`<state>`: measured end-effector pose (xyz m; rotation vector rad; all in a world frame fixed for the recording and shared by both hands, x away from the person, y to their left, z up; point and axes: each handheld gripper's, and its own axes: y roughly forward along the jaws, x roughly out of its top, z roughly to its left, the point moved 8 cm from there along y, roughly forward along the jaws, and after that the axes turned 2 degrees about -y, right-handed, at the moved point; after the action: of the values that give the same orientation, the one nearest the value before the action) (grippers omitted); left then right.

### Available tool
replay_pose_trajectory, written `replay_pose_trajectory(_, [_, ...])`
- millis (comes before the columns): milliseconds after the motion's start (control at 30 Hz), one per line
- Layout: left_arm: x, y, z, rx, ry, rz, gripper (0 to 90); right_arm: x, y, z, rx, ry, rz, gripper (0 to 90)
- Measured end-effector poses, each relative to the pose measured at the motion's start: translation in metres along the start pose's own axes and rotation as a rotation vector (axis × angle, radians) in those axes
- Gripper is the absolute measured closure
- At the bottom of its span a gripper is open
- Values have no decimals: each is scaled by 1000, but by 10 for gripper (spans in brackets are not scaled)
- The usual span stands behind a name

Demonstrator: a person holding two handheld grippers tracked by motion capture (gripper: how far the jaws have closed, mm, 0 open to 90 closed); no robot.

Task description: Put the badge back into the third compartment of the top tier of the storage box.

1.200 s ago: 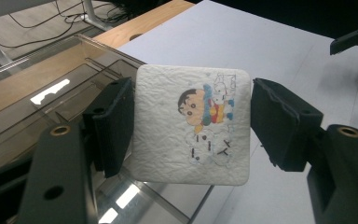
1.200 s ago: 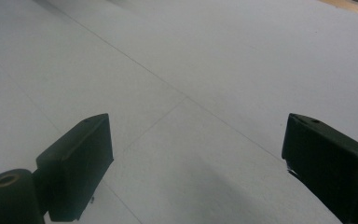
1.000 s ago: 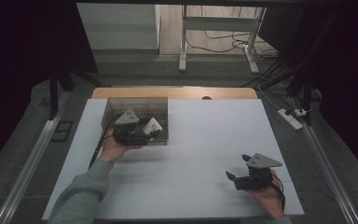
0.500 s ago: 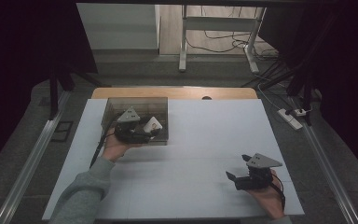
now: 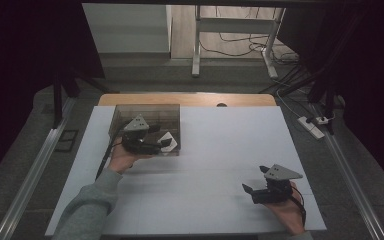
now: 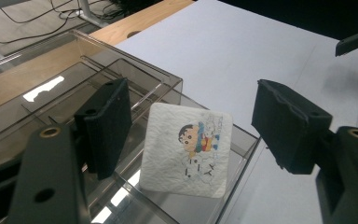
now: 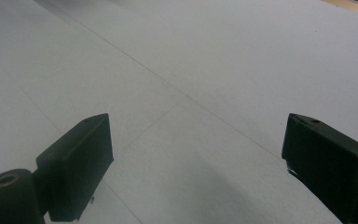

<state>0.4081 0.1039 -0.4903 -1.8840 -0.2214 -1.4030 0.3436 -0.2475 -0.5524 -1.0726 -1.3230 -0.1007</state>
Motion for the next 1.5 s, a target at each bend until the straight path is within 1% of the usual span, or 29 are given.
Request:
replay_pose_trajectory(167, [1, -2, 1, 13, 3, -10, 285, 0, 0, 0, 1, -1, -3, 82])
replay_pose_trajectory(233, [3, -4, 2, 22, -3, -31, 319, 0, 0, 0, 1, 0, -3, 82])
replay_pose_trajectory(300, [4, -5, 4, 41, -7, -39, 380, 0, 0, 0, 0, 1, -3, 82])
replay_pose_trajectory(367, [4, -6, 7, 59, -12, -43, 473, 0, 0, 0, 1, 0, -2, 82])
replay_pose_trajectory(467, [5, -7, 12, 96, -8, -44, 662, 0, 0, 0, 1, 0, 0, 82])
replay_pose_trajectory(533, [5, -5, 13, 101, -3, -39, 814, 0, 0, 0, -1, 0, -2, 82])
replay_pose_trajectory(600, [4, -2, 13, 96, 2, -21, 889, 0, 0, 0, -1, 1, -1, 82])
replay_pose_trajectory(633, [4, -2, 13, 96, 2, -21, 891, 0, 0, 0, -1, 1, -1, 82])
replay_pose_trajectory(667, [4, 3, 10, 76, 13, -2, 891, 0, 0, 0, -3, 1, 1, 82])
replay_pose_trajectory(700, [5, 5, 8, 65, 18, 4, 892, 0, 0, 0, -3, 1, 1, 82])
replay_pose_trajectory(767, [7, 7, 6, 59, 22, 7, 892, 0, 1, 0, -2, 0, 2, 82])
replay_pose_trajectory(800, [11, 13, 0, 36, 31, 18, 893, 0, 0, 0, -3, 1, 1, 82])
replay_pose_trajectory(833, [12, 16, -3, 30, 40, 31, 893, 0, 0, 0, -3, 2, 1, 82])
replay_pose_trajectory(867, [13, 20, -6, 31, 51, 44, 893, 0, 0, 0, -3, 2, -1, 82])
replay_pose_trajectory(900, [13, 20, -6, 31, 51, 44, 893, 0, 0, 0, -3, 2, -1, 82])
replay_pose_trajectory(933, [13, 26, -11, 28, 67, 71, 892, 1, -1, 0, -4, 3, -6, 82])
replay_pose_trajectory(1067, [10, 36, -14, 33, 77, 117, 893, 1, -1, 0, 0, 3, -10, 82])
replay_pose_trajectory(1133, [7, 39, -16, 26, 82, 142, 893, 1, -1, 0, 1, 2, -11, 82])
replay_pose_trajectory(1200, [5, 41, -17, 22, 88, 165, 893, 1, -1, 0, 1, 2, -12, 82])
replay_pose_trajectory(1233, [5, 41, -17, 22, 88, 165, 893, 1, -1, 0, 1, 2, -12, 82])
replay_pose_trajectory(1267, [3, 41, -17, 20, 87, 184, 893, 1, -1, 0, 0, 4, -11, 82])
replay_pose_trajectory(1300, [1, 40, -16, 20, 84, 193, 893, 1, -1, 0, 1, 5, -12, 82])
replay_pose_trajectory(1367, [0, 39, -15, 17, 79, 200, 893, 1, -1, 0, 2, 3, -12, 82])
replay_pose_trajectory(1400, [-1, 38, -15, 19, 84, 208, 893, 1, -1, 1, 3, 0, -10, 82])
replay_pose_trajectory(1500, [0, 35, -15, 19, 82, 198, 893, 2, -1, 1, 1, 0, -12, 82])
